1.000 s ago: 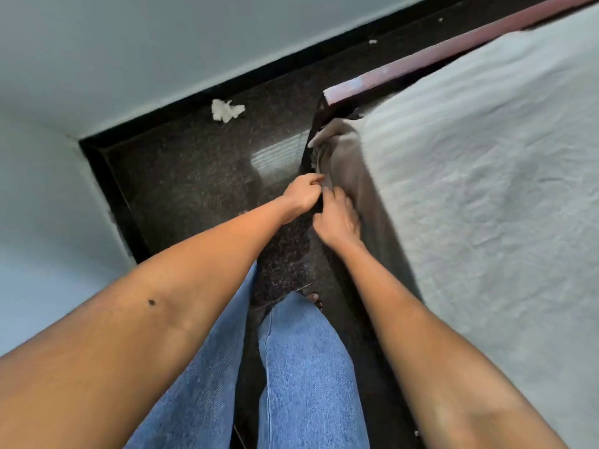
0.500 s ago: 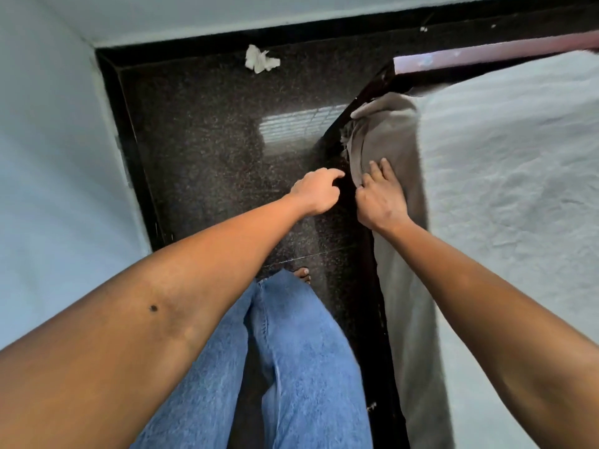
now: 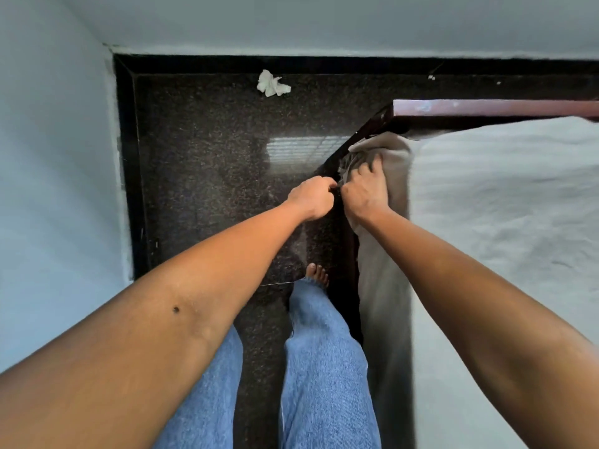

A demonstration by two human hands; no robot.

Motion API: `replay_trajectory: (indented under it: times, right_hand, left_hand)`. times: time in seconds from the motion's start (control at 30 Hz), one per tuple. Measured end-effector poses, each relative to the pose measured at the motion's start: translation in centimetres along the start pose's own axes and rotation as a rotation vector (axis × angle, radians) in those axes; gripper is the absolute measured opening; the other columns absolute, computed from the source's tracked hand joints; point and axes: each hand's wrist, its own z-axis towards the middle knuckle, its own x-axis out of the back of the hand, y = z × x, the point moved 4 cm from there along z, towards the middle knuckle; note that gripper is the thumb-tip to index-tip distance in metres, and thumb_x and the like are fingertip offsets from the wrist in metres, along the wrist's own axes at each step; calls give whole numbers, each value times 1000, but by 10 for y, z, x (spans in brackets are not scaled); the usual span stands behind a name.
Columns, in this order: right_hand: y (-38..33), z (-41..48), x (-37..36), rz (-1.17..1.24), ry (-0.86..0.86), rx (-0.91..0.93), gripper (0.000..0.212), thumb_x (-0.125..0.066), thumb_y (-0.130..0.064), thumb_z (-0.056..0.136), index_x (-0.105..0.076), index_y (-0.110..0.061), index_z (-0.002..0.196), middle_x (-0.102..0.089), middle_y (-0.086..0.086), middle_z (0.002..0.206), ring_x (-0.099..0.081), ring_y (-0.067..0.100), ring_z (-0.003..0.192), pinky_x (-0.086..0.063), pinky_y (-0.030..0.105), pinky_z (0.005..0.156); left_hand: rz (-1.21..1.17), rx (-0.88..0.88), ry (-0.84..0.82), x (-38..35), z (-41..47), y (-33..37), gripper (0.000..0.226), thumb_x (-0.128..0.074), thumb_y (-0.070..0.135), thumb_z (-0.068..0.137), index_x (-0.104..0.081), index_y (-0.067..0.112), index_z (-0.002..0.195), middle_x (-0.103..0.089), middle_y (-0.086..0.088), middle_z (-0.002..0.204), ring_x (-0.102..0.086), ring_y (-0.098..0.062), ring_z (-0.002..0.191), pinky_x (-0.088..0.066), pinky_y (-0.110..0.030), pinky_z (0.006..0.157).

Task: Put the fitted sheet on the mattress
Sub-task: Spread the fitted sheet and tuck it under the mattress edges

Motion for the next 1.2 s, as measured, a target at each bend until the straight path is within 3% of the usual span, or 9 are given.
replay_trajectory:
  times: [0.1,0.3,0.43,0.6,0.8,0.93,0.97,1.07,1.2]
  right_hand:
    - [3,21,-9,-37,-18,52,44,-29,-28,100,-44,-16,140,-45,7,142,-33,29,136,-10,47,114]
    - [4,37,-21,-269,-71,145,47,-27,-32,101,-37,-17,144,-36,4,150,-26,25,141,-15,39,113]
    - [5,41,-16,-326,-85,193,45,-26,-32,101,-37,-19,144,-34,3,151,-24,25,141,-16,39,112]
    - [6,53,-16,-388,-162,158,61,-30,-43,100,-19,-12,151,-15,12,157,-7,36,145,-7,52,114]
    - [5,53,-27,-429,-142,180,63,-25,-48,99,-18,-12,150,-13,11,158,-6,31,146,-8,45,115]
    - [16,49,-14,-363,-143,209,61,-24,-45,100,-20,-10,150,-18,8,157,-11,29,146,-10,45,117]
    - [23,46,-7,-309,-147,223,60,-26,-44,99,-23,-11,149,-21,8,156,-14,28,145,-11,44,117]
    - [40,31,11,-231,-141,247,52,-33,-36,100,-34,-10,145,-32,9,152,-26,27,142,-20,41,115]
    - [44,26,12,-199,-139,227,45,-35,-25,99,-42,-9,140,-38,9,148,-32,27,139,-25,39,111]
  left_hand:
    - [-40,-24,16,-18,13,7,38,-37,5,86,-57,11,118,-57,-15,126,-52,-34,116,-45,-40,93]
    - [4,-38,15,-42,12,9,31,-38,7,91,-53,5,118,-52,-16,127,-51,-36,114,-44,-40,88]
    - [-14,22,-39,-54,5,0,34,-38,11,92,-55,8,121,-54,-16,128,-51,-35,116,-44,-43,94]
    - [-310,117,-86,-71,1,-7,43,-35,5,90,-57,13,126,-57,-13,129,-51,-29,120,-43,-36,100]
    - [-715,198,24,-87,13,7,34,-38,0,89,-64,2,111,-63,-22,114,-58,-36,108,-47,-40,95]
    - [-1023,258,68,-96,14,32,37,-37,18,99,-56,2,126,-60,-12,121,-55,-21,106,-42,-28,76]
    - [-1136,301,46,-102,16,39,42,-35,27,99,-53,5,131,-57,-7,124,-53,-19,110,-42,-25,77]
    - [-1357,399,20,-112,29,56,57,-28,53,93,-55,20,131,-57,-3,130,-48,-23,125,-38,-36,104]
    - [-1401,367,-103,-107,40,56,62,-23,56,95,-57,15,127,-60,-8,123,-53,-24,119,-40,-40,105]
